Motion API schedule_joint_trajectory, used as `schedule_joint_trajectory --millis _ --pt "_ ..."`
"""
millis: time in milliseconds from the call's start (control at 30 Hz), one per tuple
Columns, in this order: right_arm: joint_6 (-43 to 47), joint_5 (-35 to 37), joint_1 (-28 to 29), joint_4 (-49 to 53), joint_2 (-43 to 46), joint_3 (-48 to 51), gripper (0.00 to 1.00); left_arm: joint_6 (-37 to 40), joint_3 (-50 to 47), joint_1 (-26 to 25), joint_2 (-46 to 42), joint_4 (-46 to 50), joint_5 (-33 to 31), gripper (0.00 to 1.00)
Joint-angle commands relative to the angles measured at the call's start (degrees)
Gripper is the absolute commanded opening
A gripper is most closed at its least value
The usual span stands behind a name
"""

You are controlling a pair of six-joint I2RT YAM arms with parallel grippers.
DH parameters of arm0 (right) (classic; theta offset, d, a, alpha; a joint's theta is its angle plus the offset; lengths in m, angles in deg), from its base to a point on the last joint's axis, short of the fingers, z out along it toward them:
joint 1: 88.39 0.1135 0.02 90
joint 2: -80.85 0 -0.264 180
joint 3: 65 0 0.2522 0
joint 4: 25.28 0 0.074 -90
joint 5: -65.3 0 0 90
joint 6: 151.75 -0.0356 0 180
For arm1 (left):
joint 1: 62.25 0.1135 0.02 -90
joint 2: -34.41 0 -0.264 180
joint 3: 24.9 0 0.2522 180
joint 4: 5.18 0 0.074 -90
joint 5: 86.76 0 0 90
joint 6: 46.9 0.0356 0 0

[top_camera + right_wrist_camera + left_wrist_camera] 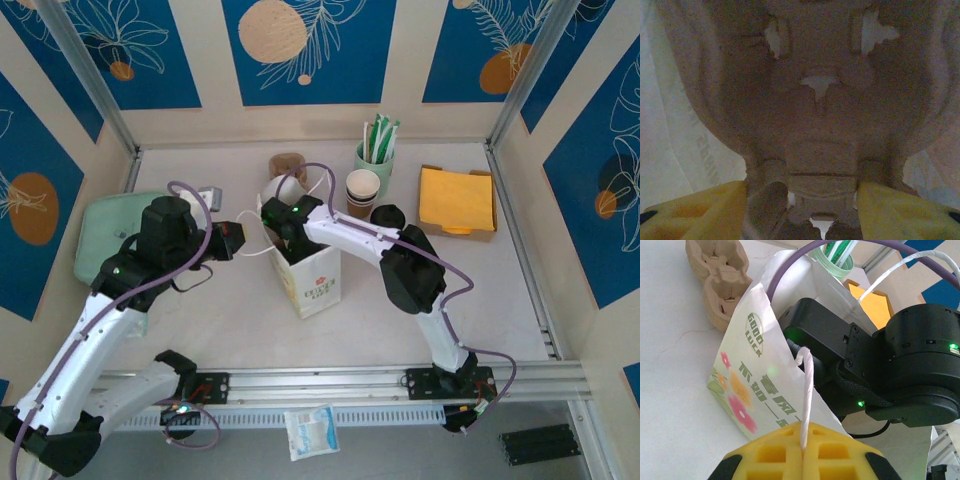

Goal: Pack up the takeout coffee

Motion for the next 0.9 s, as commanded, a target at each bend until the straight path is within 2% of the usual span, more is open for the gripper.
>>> schedule_joint_trajectory --millis 0,300,867 --pt "-0.4 -1.8 0.1 0.9 0.3 0.8 0.6 -0.4 -0.6 0.5 -0.9 -1.5 1.2 0.0" --pt "0.7 -1.3 0.1 3.7 2.9 -5.5 0.72 -0.5 -1.2 0.4 -1.2 -2.4 1.2 0.0" --pt "1.7 0.7 1.3 10.0 5.7 -17.3 0.73 -0.6 -3.0 0.0 -1.6 -4.2 0.8 0.0"
